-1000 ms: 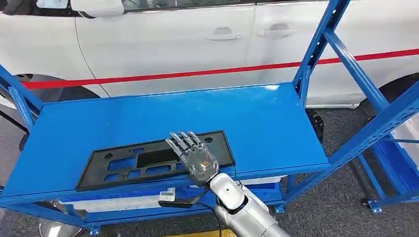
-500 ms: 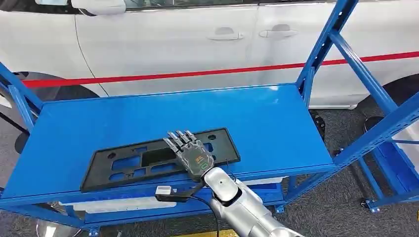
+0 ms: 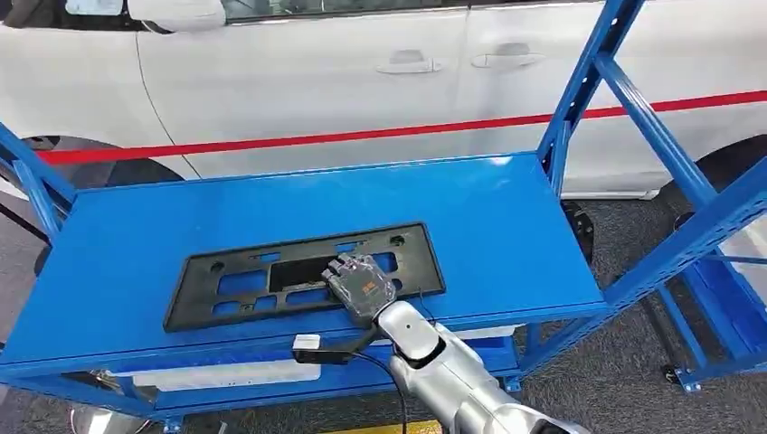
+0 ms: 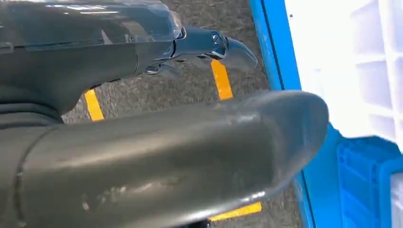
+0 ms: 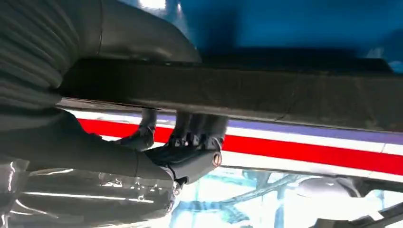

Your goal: Take the parts from the cabinet and place them on the table.

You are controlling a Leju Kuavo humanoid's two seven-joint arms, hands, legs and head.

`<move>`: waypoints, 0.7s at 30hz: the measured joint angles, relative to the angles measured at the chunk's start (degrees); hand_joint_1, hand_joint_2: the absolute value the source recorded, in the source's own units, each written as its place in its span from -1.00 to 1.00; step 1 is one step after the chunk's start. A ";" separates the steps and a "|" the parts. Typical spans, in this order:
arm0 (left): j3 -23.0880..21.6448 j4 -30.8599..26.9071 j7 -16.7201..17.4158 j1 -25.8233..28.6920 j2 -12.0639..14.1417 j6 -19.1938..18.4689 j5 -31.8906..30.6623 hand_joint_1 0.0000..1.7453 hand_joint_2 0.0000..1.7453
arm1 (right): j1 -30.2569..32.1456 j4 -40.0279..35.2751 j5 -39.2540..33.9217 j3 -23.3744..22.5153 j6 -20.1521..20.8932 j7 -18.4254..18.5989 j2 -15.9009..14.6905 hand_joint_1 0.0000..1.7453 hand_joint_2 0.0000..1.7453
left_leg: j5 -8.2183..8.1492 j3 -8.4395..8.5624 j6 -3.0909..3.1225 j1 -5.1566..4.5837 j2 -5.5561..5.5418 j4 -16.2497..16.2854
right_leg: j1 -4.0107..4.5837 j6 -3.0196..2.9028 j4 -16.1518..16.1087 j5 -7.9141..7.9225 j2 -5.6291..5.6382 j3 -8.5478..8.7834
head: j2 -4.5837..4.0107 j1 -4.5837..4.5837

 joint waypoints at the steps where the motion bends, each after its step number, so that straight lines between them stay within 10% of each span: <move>1: -0.02 0.00 0.00 -0.02 0.00 0.00 0.00 -1.00 -1.00 | -0.05 0.15 -0.09 -0.07 -0.04 0.00 -0.02 0.92 1.00 | -1.70 -0.97 -0.17 -0.03 0.01 2.28 | -0.08 -0.27 -0.08 -0.03 -0.03 0.10 | 0.00 -0.37; 5: -0.02 0.00 0.02 0.22 -0.15 -0.04 0.02 -1.00 -1.00 | 0.03 0.65 -0.24 -0.18 -0.31 -0.26 -0.07 0.94 1.00 | -8.05 -8.47 -0.69 0.13 0.02 17.97 | 0.26 -0.58 0.00 -0.17 -0.10 0.09 | 0.00 -0.59; 6: -0.02 0.00 0.02 0.29 -0.15 -0.02 0.09 -1.00 -1.00 | 0.06 0.70 -0.28 -0.20 -0.31 -0.33 -0.09 0.92 1.00 | -7.07 -8.25 -0.66 0.13 0.02 17.38 | 0.26 -0.58 0.02 -0.19 -0.07 0.17 | 0.00 -0.57; 9: -0.02 0.00 0.02 0.25 -0.15 -0.04 0.20 -1.00 -1.00 | 0.08 0.68 -1.26 -0.70 -0.30 -0.74 -0.11 1.00 1.00 | 0.72 -0.68 -0.23 0.15 0.09 2.22 | 0.21 -0.18 0.22 -0.52 0.05 0.68 | 0.00 -0.59; 15: 0.09 0.00 -0.37 0.83 -0.44 0.11 1.12 -1.00 -1.00 | 2.65 -5.58 -12.42 -2.76 -0.09 -7.20 -0.20 1.00 1.00 | 0.69 0.83 1.89 0.28 0.36 -0.93 | 0.55 1.69 0.64 -1.09 0.31 0.70 | 0.00 -0.44; 19: 1.18 0.00 -1.38 1.63 -0.46 0.33 2.12 -1.00 -1.00 | 7.57 -17.04 -26.13 -3.54 2.71 -12.33 -0.46 1.00 1.00 | 0.65 0.57 2.68 0.13 0.46 -1.00 | 0.23 2.36 16.20 -9.43 0.18 -6.72 | 0.00 0.09; 21: 1.47 0.00 -1.49 2.09 -0.46 0.37 2.12 -1.00 -1.00 | 9.48 -21.03 -27.30 -3.65 3.48 -12.13 -0.50 1.00 1.00 | 0.64 0.53 2.68 0.03 0.44 -0.97 | 0.07 2.38 18.66 -8.87 0.17 -8.21 | 0.00 0.04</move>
